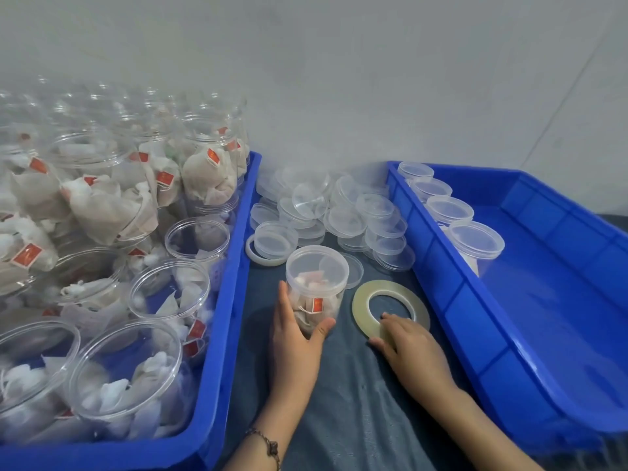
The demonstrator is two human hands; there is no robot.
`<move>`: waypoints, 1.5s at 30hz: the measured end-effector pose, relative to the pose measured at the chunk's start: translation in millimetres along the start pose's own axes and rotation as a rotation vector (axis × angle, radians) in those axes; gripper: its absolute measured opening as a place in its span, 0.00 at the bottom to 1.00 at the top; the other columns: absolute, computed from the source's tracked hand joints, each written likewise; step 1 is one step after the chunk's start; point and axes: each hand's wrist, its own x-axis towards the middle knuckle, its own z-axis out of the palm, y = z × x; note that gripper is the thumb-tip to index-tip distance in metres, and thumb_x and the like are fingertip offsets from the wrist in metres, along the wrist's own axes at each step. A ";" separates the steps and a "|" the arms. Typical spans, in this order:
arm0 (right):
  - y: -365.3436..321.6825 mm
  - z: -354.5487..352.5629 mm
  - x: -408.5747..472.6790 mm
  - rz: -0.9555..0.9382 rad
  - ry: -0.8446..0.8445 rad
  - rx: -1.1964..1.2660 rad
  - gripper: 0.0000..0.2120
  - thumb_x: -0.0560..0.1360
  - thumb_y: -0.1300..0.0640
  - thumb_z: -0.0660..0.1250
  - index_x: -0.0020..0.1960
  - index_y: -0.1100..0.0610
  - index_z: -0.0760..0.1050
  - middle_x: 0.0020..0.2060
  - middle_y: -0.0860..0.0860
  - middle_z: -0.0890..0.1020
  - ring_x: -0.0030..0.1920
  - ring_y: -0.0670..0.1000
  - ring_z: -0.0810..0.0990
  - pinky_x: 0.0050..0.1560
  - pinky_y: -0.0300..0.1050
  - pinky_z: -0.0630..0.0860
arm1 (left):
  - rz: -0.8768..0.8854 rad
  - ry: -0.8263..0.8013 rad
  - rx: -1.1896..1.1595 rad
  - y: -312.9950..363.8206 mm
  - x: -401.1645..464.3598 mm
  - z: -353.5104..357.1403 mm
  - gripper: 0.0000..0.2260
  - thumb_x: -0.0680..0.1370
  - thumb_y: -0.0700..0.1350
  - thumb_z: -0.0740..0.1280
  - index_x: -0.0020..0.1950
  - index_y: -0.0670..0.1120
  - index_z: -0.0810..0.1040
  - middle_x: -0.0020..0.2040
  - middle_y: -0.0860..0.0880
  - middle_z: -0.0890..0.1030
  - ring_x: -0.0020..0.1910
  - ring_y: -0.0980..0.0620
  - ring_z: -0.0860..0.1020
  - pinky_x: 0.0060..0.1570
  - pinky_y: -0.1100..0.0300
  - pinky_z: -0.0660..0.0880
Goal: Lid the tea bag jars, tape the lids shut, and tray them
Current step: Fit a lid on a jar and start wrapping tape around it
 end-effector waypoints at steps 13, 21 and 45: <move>-10.8 -4.6 -31.3 -0.094 0.412 0.091 0.18 0.69 0.41 0.61 0.35 0.55 0.79 0.27 0.46 0.79 0.26 0.51 0.77 0.28 0.40 0.72 | 0.335 -0.225 0.052 8.6 -37.2 -0.2 0.13 0.76 0.43 0.68 0.61 0.47 0.78 0.52 0.55 0.80 0.46 0.58 0.79 0.48 0.59 0.76; -9.3 -8.7 -34.0 -0.133 0.380 0.157 0.18 0.70 0.42 0.63 0.36 0.56 0.80 0.28 0.46 0.80 0.26 0.49 0.77 0.28 0.42 0.75 | 0.330 -0.217 0.108 12.9 -28.9 9.9 0.02 0.72 0.43 0.73 0.45 0.48 0.83 0.43 0.57 0.80 0.41 0.60 0.77 0.43 0.64 0.74; -14.5 -65.5 -29.9 0.010 0.150 -0.009 0.24 0.70 0.29 0.50 0.30 0.48 0.62 0.22 0.46 0.68 0.31 0.51 0.77 0.29 0.45 0.63 | 0.389 0.278 0.184 34.2 -10.7 -34.0 0.08 0.71 0.42 0.55 0.36 0.39 0.69 0.35 0.43 0.70 0.33 0.46 0.69 0.33 0.58 0.63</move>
